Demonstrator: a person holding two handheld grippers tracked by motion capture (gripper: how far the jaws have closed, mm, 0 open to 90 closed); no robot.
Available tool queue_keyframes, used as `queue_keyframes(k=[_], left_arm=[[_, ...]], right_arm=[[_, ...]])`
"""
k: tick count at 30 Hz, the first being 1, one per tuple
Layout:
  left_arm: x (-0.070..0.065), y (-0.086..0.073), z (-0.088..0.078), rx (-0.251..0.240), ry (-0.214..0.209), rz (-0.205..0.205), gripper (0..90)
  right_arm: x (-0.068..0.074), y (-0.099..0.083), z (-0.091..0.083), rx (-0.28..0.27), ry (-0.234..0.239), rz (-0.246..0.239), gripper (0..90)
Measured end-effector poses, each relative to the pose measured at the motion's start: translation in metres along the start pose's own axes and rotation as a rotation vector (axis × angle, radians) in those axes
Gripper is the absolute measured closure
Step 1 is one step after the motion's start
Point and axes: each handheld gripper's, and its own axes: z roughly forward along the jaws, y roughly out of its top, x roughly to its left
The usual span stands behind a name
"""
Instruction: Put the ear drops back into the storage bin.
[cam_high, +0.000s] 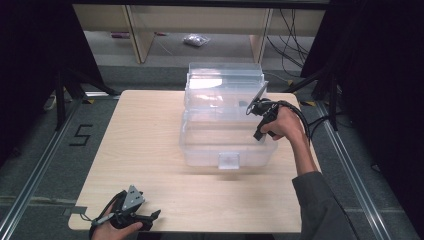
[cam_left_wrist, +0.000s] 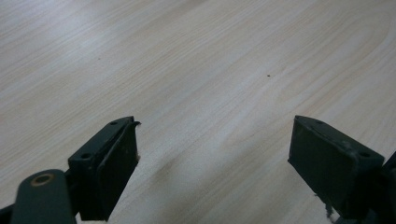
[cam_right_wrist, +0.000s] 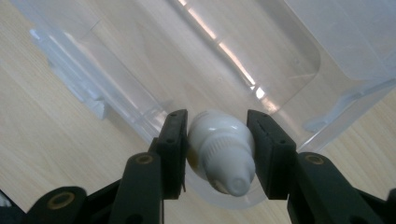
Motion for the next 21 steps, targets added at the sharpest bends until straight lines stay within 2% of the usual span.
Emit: queue_keyframes(k=[6,7,8,10,11,13,14,15,17,19,20,21], left_arm=[[0.000,0.000,0.000,-0.001,0.000,-0.003,15.0],[0.000,0.000,0.000,-0.001,-0.001,-0.002,15.1],[0.000,0.000,0.000,-0.003,-0.001,-0.002,15.0],[0.000,0.000,0.000,-0.003,0.000,-0.003,15.1],[0.000,0.000,0.000,-0.002,-0.001,-0.003,15.0],[0.000,0.000,0.000,-0.002,-0.001,-0.003,15.0],[0.000,0.000,0.000,-0.002,-0.001,-0.003,15.0],[0.000,0.000,0.000,-0.002,-0.001,-0.002,15.1],[0.000,0.000,0.000,0.005,0.000,-0.001,15.0],[0.000,0.000,0.001,-0.003,0.000,-0.001,15.1],[0.000,0.000,0.000,-0.001,-0.002,-0.002,15.0],[0.000,0.000,0.000,-0.001,-0.002,-0.002,15.0]], right_arm=[[-0.006,0.000,0.013,0.009,0.003,0.018,60.2],[-0.004,0.001,0.014,0.031,0.008,0.060,60.2],[-0.007,0.001,0.016,0.029,0.006,0.034,60.1],[-0.008,0.001,0.021,0.022,-0.003,0.048,60.2],[-0.006,0.002,0.020,0.039,0.016,0.074,60.2],[-0.011,0.002,0.026,0.010,0.007,0.010,60.2],[-0.011,0.002,0.026,0.010,0.007,0.010,60.2],[-0.008,0.002,0.028,0.036,0.009,0.073,60.2],[-0.009,0.001,0.030,0.047,0.016,0.095,60.1],[-0.013,0.001,0.035,0.040,0.018,0.054,60.1],[-0.011,0.001,0.035,0.060,0.012,0.096,60.1],[-0.014,0.001,0.037,0.046,0.009,0.066,60.1]])
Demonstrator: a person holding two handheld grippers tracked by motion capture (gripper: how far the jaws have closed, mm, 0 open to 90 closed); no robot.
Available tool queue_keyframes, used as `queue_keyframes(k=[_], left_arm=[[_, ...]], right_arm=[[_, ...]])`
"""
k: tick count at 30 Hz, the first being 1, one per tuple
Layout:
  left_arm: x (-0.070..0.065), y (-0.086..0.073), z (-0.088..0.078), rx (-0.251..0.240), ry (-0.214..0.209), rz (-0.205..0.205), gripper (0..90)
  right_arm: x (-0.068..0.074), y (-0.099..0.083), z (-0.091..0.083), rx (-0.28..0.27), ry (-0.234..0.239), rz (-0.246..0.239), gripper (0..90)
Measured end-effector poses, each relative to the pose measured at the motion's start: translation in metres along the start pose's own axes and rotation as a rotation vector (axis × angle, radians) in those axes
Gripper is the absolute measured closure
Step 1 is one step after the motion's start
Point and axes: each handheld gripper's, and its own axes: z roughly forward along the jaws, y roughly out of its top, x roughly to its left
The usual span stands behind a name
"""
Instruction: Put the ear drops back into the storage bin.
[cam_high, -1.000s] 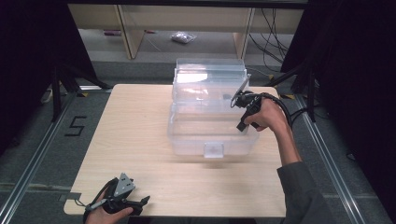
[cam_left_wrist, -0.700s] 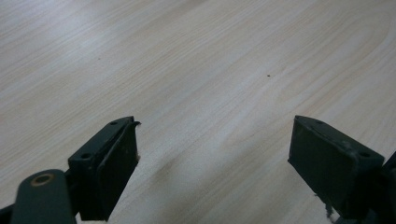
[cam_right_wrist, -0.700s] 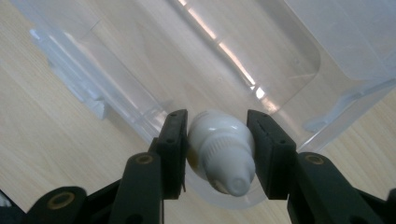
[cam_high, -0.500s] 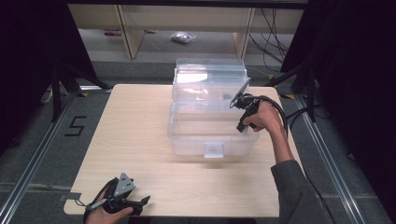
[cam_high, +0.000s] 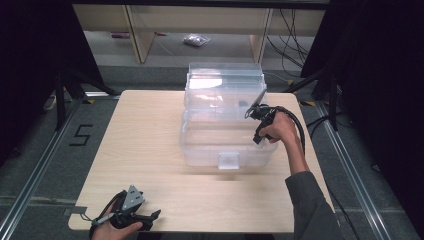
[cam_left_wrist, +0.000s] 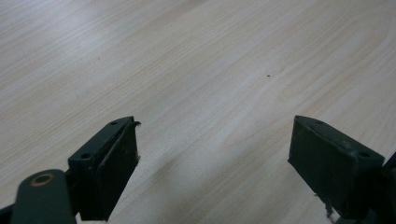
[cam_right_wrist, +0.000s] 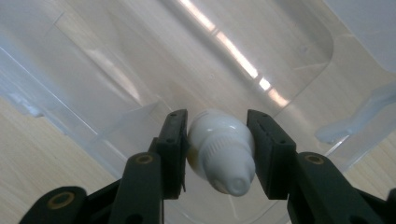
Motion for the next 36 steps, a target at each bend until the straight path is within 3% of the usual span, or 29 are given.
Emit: queue_keyframes(k=[2,4,5,7,11,12,16,17,23,24,29,30,33,34,35,36], left_arm=[[0.000,0.000,0.000,0.000,0.000,0.000,15.0],[0.000,0.000,0.000,0.000,-0.002,-0.001,15.1],[0.000,0.000,0.000,-0.001,-0.002,0.000,15.0],[0.000,0.000,0.000,0.000,0.000,0.000,15.1],[0.000,0.000,0.000,0.001,-0.002,0.000,15.0],[0.000,0.000,0.000,0.001,-0.001,-0.001,15.0],[0.000,0.000,0.000,0.001,-0.001,-0.001,15.1],[0.000,0.000,0.000,0.000,-0.002,-0.001,15.0],[0.000,0.000,0.000,0.003,-0.002,-0.001,15.0],[0.001,0.000,0.000,0.016,0.008,0.013,15.1],[0.000,0.000,0.000,0.004,-0.003,0.003,15.0],[0.000,0.000,0.001,0.004,-0.004,0.001,15.1],[0.001,0.000,0.000,0.010,0.001,0.008,15.1],[0.000,0.000,0.000,0.003,-0.004,-0.001,15.1],[0.000,0.000,0.000,0.005,-0.003,0.001,15.1],[0.000,0.000,0.000,0.005,-0.003,0.001,15.1]], right_arm=[[-0.002,0.000,0.002,-0.008,0.001,-0.016,60.2],[0.000,0.001,0.004,0.011,0.012,0.032,60.1],[-0.002,0.001,0.007,0.002,0.010,0.003,60.2],[-0.001,0.001,0.010,0.016,0.011,0.036,60.1],[-0.002,0.001,0.015,0.020,0.012,0.046,60.2],[-0.004,0.001,0.016,0.014,0.011,0.021,60.2],[-0.002,0.002,0.018,0.014,0.007,0.044,60.2],[-0.004,0.002,0.020,0.010,0.012,0.018,60.1],[-0.004,0.002,0.027,0.023,0.014,0.051,60.2],[-0.004,0.001,0.027,0.026,0.020,0.045,60.2],[-0.006,0.001,0.032,0.022,0.014,0.022,60.1],[-0.004,0.001,0.032,0.035,0.012,0.046,60.1],[-0.003,0.002,0.033,0.037,0.012,0.052,60.1],[-0.003,0.002,0.033,0.032,0.011,0.042,60.1],[-0.006,0.003,0.034,0.012,0.000,-0.007,60.1],[-0.005,0.002,0.035,0.028,-0.001,0.013,60.1]])
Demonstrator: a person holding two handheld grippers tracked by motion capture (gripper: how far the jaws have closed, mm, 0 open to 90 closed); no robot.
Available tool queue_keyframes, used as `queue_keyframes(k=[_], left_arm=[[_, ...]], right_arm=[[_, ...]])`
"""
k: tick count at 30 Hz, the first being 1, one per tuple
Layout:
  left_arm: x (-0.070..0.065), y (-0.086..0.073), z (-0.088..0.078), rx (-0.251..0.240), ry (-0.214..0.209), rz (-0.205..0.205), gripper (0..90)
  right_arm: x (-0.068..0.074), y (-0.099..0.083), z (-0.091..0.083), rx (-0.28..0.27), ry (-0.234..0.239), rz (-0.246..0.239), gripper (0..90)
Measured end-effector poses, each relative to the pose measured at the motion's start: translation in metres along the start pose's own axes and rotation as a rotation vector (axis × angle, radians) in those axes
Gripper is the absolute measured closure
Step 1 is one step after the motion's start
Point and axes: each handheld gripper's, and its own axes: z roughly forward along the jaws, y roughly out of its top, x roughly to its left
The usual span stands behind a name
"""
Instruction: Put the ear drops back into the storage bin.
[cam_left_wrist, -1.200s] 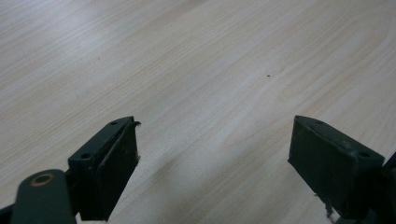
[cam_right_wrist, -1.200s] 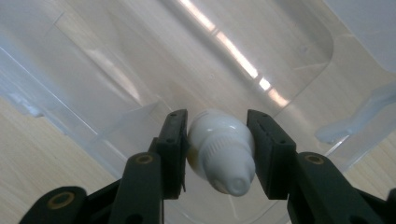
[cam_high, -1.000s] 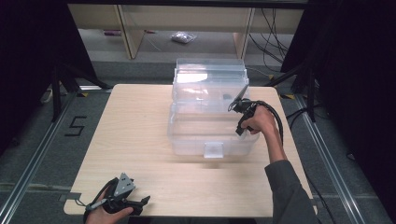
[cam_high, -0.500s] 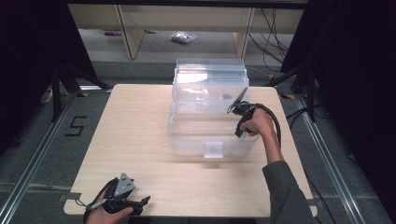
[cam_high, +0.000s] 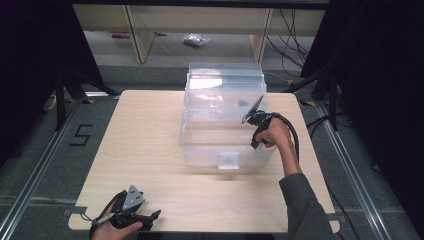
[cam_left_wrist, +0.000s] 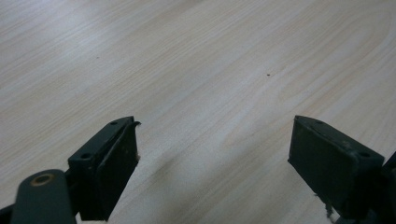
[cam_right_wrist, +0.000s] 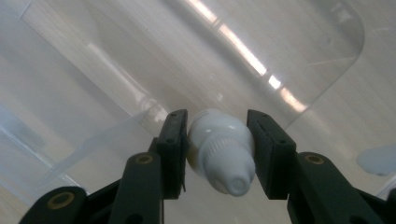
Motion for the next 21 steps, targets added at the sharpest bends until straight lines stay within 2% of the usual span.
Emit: queue_keyframes(k=[1,2,4,6,7,8,9,10,11,12,13,14,16,17,18,21], left_arm=[[0.000,0.000,0.000,-0.002,0.000,-0.002,15.1],[0.000,0.000,0.000,-0.002,0.001,-0.001,15.0],[0.000,0.000,0.000,-0.002,0.000,-0.002,15.0],[0.000,0.000,0.000,-0.001,0.000,-0.002,15.0],[0.000,0.000,0.000,-0.002,0.000,-0.001,15.1],[0.000,0.000,0.000,-0.002,0.001,-0.002,15.1],[0.000,0.000,0.000,-0.002,0.000,-0.001,15.1],[0.000,0.000,0.000,-0.002,0.000,-0.002,15.1],[0.000,0.000,0.000,-0.003,0.001,-0.002,15.1],[0.000,0.000,0.000,-0.002,0.000,-0.002,15.0],[0.000,0.000,0.000,-0.002,0.000,-0.001,15.1],[0.000,0.000,0.000,-0.002,0.000,-0.002,15.0],[0.000,0.000,0.000,-0.003,0.000,-0.002,15.0],[0.000,0.000,0.000,-0.003,0.001,-0.002,15.1],[0.000,0.000,0.000,-0.003,0.001,-0.002,15.0],[0.000,0.000,0.000,-0.001,-0.001,0.001,15.0]], right_arm=[[0.003,0.001,-0.001,0.011,0.011,0.031,60.1],[0.003,0.001,0.000,0.004,0.014,0.012,60.1],[0.004,0.002,0.000,0.012,0.011,0.030,60.1],[0.000,0.002,0.003,0.002,0.002,-0.024,60.1],[0.005,0.003,0.001,0.016,0.014,0.029,60.1],[0.005,0.004,0.002,0.022,0.017,0.035,60.1],[0.006,0.004,0.002,0.023,0.013,0.037,60.1],[0.004,0.004,0.003,0.010,0.011,0.011,60.2],[0.004,0.004,0.005,0.015,0.009,0.022,60.1],[0.003,0.003,0.006,0.008,0.004,-0.004,60.1],[0.005,0.004,0.005,0.017,0.003,0.022,60.2],[0.003,0.004,0.006,0.011,0.002,0.009,60.1],[0.003,0.003,0.007,0.011,0.013,0.020,60.1],[0.001,0.003,0.009,0.006,0.017,-0.001,60.2],[0.003,0.002,0.008,0.016,0.021,0.022,60.1],[0.001,0.001,0.011,0.009,0.017,0.020,60.1]])
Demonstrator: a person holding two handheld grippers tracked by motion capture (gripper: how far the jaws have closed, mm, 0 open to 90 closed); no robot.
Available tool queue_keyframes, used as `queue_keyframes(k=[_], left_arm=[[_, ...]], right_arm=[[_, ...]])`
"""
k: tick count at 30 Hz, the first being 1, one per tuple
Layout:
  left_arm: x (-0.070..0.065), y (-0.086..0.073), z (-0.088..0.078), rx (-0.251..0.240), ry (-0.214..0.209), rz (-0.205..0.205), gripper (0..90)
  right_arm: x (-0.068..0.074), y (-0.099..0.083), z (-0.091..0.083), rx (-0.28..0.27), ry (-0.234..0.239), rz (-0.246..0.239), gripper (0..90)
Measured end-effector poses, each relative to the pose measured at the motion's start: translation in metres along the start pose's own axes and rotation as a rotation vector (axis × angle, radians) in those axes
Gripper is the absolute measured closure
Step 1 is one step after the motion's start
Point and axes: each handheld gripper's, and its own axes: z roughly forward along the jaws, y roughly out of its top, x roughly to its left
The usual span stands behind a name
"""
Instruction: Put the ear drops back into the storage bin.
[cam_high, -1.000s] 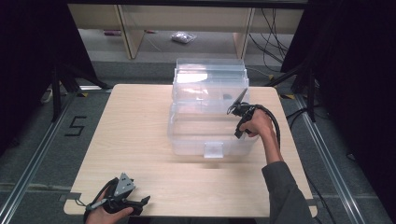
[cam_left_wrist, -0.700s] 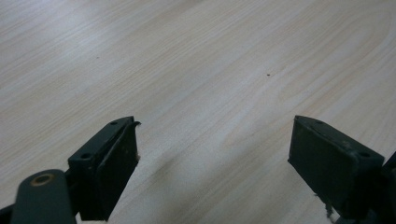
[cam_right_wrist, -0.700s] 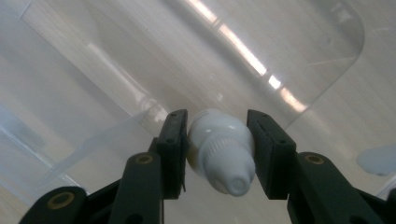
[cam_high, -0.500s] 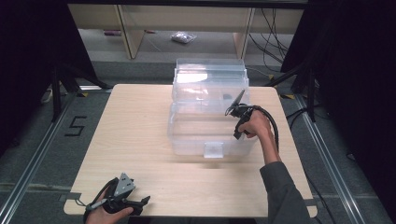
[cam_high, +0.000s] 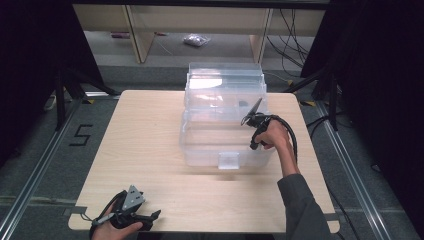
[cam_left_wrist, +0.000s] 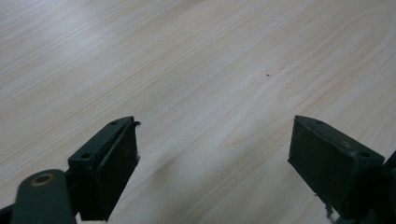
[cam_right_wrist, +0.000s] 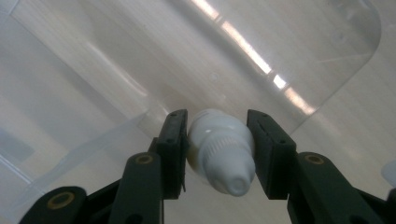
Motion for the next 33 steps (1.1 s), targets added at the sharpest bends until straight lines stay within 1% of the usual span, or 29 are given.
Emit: queue_keyframes(k=[1,2,3,9,10,11,12,15,16,17,18,19,20,22,23,24,25,26,28,29,30,31,32,33], left_arm=[[0.000,0.000,0.000,0.001,0.000,0.000,15.0],[0.000,0.000,0.000,0.000,0.000,0.000,15.0],[0.000,0.000,0.000,0.000,0.000,0.001,15.0],[0.000,0.000,0.000,0.001,0.000,0.000,15.0],[0.001,0.000,0.000,0.014,0.001,0.012,15.0],[0.001,0.000,0.000,0.014,0.002,0.012,15.0],[0.001,0.000,0.000,0.013,0.007,0.012,15.0],[0.000,0.000,0.000,0.001,-0.001,0.000,15.0],[0.000,0.000,0.000,0.001,-0.001,0.002,15.0],[0.001,0.000,-0.001,0.016,0.006,0.020,15.0],[0.001,0.000,0.000,0.014,0.008,0.015,15.0],[0.001,0.000,0.000,0.015,0.007,0.017,15.0],[0.001,0.000,-0.001,0.018,-0.002,0.021,15.1],[0.001,0.000,0.000,0.013,0.000,0.014,15.1],[0.001,0.000,0.000,0.013,0.000,0.014,15.1],[0.001,0.000,0.000,0.014,0.006,0.013,15.1],[0.001,0.000,0.000,0.014,0.006,0.013,15.0],[0.001,0.000,0.000,0.013,0.006,0.013,15.0],[0.001,0.000,0.000,0.014,0.006,0.013,15.1],[0.001,0.000,0.000,0.014,0.007,0.012,15.0],[0.001,0.000,0.000,0.014,0.006,0.011,15.1],[0.001,0.000,0.000,0.015,0.006,0.011,15.0],[0.001,0.000,0.000,0.015,0.006,0.011,15.0],[0.001,0.000,0.000,0.015,0.006,0.012,15.0]], right_arm=[[0.001,0.000,-0.001,0.005,-0.005,0.014,60.1],[0.000,-0.001,0.000,0.000,0.002,0.004,60.1],[0.000,-0.001,0.000,0.000,0.005,0.003,60.1],[0.001,-0.001,0.002,0.006,0.008,0.012,60.1],[0.001,-0.001,0.003,0.004,0.002,0.018,60.1],[0.001,-0.001,0.003,0.004,0.008,0.019,60.1],[0.000,-0.002,0.004,-0.001,0.008,0.002,60.1],[0.000,-0.002,0.005,0.012,0.014,0.013,60.0],[0.001,-0.002,0.005,0.011,0.002,0.012,60.0],[0.000,-0.002,0.005,0.007,0.000,0.003,59.8],[0.000,-0.002,0.005,0.004,0.001,-0.008,59.0],[-0.001,-0.003,0.005,-0.002,-0.001,0.006,53.1],[-0.001,-0.003,0.004,-0.001,-0.002,0.005,50.5],[0.002,-0.003,-0.001,0.002,-0.002,0.032,49.1],[0.002,-0.003,-0.001,0.002,-0.002,0.032,49.1],[0.002,-0.004,-0.003,-0.022,0.016,0.019,45.7],[0.002,-0.004,-0.005,-0.021,0.013,0.030,42.7],[0.002,-0.005,-0.010,-0.029,-0.004,0.047,40.4],[0.003,-0.006,-0.015,-0.041,-0.003,0.062,38.2],[0.000,-0.006,-0.016,-0.072,-0.005,0.010,36.2],[0.002,-0.007,-0.019,-0.079,0.000,0.035,35.0],[0.002,-0.007,-0.022,-0.097,-0.005,0.035,34.4],[0.002,-0.007,-0.022,-0.097,-0.005,0.035,34.4],[0.003,-0.007,-0.025,-0.099,-0.005,0.041,34.4]])
